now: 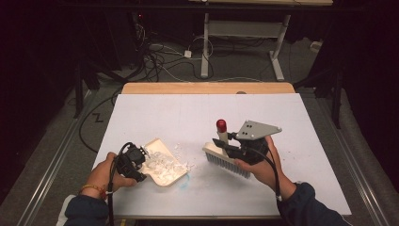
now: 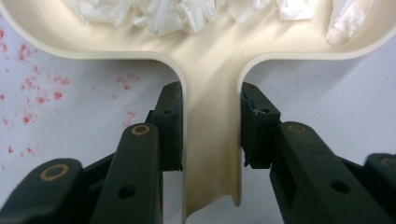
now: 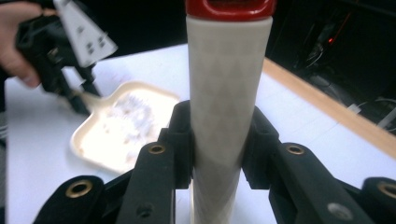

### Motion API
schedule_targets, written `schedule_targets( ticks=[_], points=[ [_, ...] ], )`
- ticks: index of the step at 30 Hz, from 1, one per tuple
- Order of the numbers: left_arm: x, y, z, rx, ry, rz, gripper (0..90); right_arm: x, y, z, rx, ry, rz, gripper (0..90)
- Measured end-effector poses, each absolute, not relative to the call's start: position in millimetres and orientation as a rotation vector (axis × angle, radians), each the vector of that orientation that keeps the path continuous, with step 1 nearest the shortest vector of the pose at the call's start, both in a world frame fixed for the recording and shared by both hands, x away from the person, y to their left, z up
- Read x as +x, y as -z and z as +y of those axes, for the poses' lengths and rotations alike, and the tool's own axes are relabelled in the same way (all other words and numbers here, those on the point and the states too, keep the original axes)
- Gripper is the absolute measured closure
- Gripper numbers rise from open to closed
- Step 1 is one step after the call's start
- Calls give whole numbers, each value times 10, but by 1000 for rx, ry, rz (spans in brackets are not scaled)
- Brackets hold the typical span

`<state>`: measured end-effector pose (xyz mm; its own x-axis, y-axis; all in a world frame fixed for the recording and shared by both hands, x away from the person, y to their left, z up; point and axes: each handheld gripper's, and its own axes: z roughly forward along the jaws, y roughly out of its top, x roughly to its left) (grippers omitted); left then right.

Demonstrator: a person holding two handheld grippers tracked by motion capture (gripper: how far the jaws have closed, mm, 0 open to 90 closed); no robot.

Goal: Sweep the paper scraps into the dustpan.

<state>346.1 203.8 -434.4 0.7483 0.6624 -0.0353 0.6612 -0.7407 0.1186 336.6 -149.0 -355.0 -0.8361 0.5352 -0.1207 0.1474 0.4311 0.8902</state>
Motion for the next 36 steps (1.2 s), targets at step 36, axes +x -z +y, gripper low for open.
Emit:
schedule_targets(
  ticks=[36],
  points=[
    [3403, 4354, 2052, 2843, -21, 1023, 632, 3515, 3424, -1068, 592, -1525, 2154, 700]
  ],
)
